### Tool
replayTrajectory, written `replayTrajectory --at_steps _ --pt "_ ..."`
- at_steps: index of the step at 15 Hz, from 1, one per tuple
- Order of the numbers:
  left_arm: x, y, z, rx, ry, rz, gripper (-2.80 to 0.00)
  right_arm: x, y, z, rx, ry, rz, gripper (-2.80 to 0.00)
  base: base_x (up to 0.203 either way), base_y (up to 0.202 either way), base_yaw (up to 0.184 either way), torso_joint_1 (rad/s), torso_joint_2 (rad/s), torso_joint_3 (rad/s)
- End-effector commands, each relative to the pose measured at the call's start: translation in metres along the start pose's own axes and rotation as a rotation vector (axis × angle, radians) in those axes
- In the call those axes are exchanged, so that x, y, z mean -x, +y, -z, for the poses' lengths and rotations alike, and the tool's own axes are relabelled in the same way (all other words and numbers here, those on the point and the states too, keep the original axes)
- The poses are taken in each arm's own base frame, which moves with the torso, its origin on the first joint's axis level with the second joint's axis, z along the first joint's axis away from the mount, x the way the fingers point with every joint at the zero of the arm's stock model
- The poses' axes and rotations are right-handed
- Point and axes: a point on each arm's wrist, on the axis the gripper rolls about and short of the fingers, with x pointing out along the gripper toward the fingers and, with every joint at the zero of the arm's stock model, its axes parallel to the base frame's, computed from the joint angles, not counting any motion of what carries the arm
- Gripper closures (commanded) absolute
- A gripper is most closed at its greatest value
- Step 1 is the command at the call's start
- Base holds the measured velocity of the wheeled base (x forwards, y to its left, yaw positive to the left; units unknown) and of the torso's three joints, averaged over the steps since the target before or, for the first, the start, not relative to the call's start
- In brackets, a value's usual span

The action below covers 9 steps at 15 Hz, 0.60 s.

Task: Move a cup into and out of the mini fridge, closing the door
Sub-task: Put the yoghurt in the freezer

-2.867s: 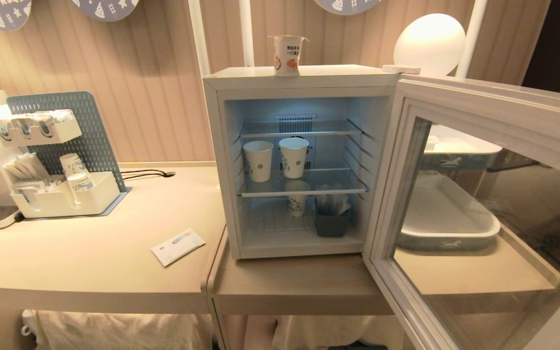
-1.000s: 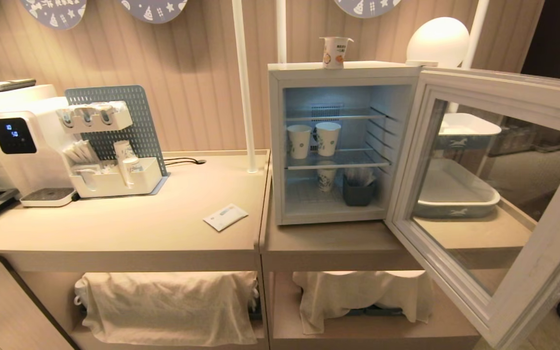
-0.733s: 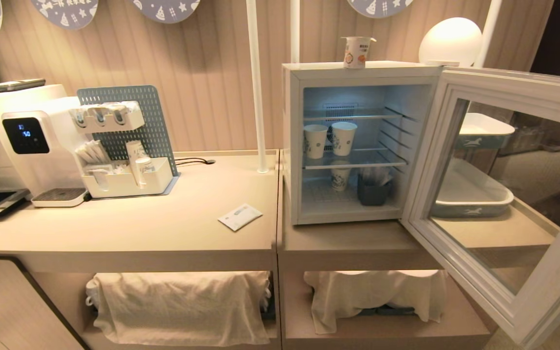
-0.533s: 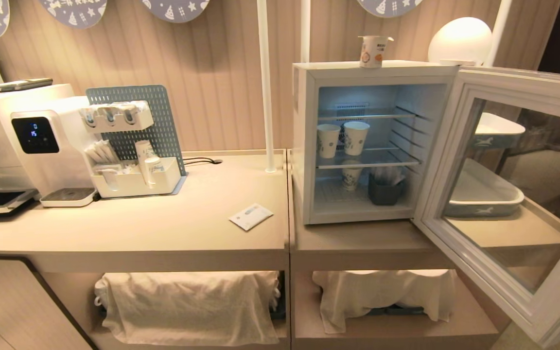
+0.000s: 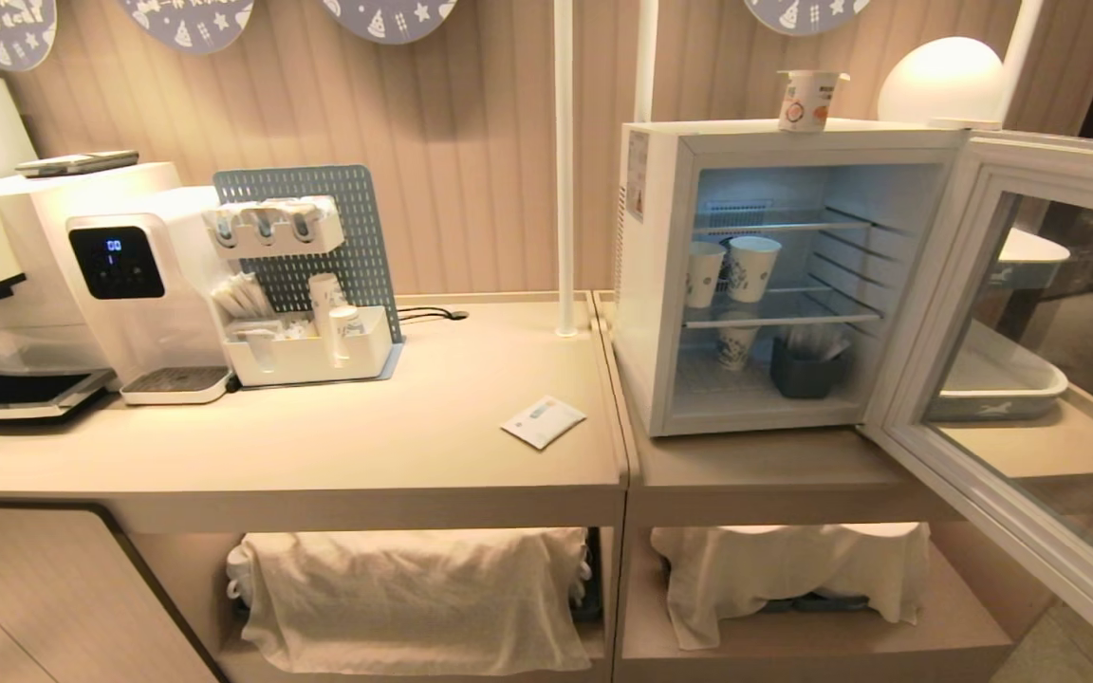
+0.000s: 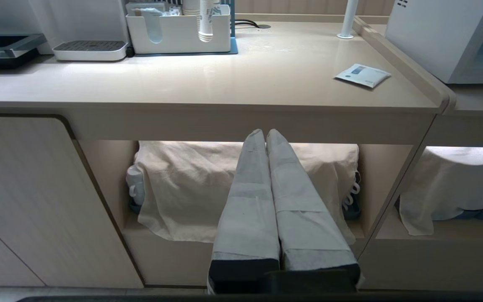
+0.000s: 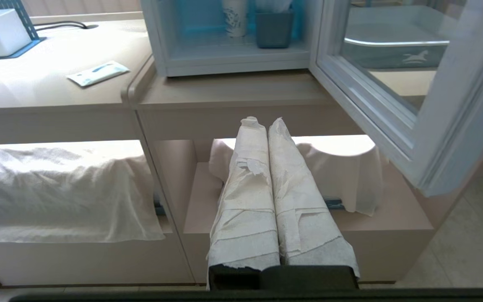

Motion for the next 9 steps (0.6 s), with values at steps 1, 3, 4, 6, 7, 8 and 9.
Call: replayTrajectory --at_steps 1,3,4,6,7,8,9 --pt "0.0000 0.0000 -0.0003 0.001 0.000 -0.002 0.00 -0.0001 0.0000 0.0000 0.000 0.002 -0.001 0.00 0.000 0.069 0.008 0.002 0.00 0.002" --pt "0.0000 0.0000 -0.0002 0.001 0.002 -0.002 0.00 -0.0001 0.0000 0.0000 0.000 0.002 -0.001 0.00 0.000 0.000 0.000 0.000 0.00 0.000" --pt "0.0000 0.0000 -0.0002 -0.001 0.002 -0.002 0.00 -0.0001 0.0000 0.0000 0.000 0.002 -0.001 0.00 0.033 -0.004 0.016 0.002 0.00 0.001" --pt "0.0000 0.0000 -0.0002 0.000 0.002 -0.002 0.00 -0.0001 0.0000 0.0000 0.000 0.002 -0.001 0.00 0.102 0.000 -0.006 -0.002 -0.01 0.002" --pt "0.0000 0.0000 -0.0002 0.001 0.002 -0.002 0.00 -0.0001 0.0000 0.0000 0.000 0.002 -0.001 0.00 0.187 0.000 0.000 0.003 0.00 -0.002" --pt "0.0000 0.0000 -0.0002 -0.001 0.002 -0.002 0.00 -0.0001 0.0000 0.0000 0.000 0.002 -0.001 0.00 0.197 0.000 0.000 0.008 0.01 0.003" --pt "0.0000 0.0000 -0.0002 -0.001 0.002 -0.002 0.00 -0.0001 0.0000 0.0000 0.000 0.001 -0.001 0.00 0.203 0.000 -0.001 0.007 0.01 0.002"
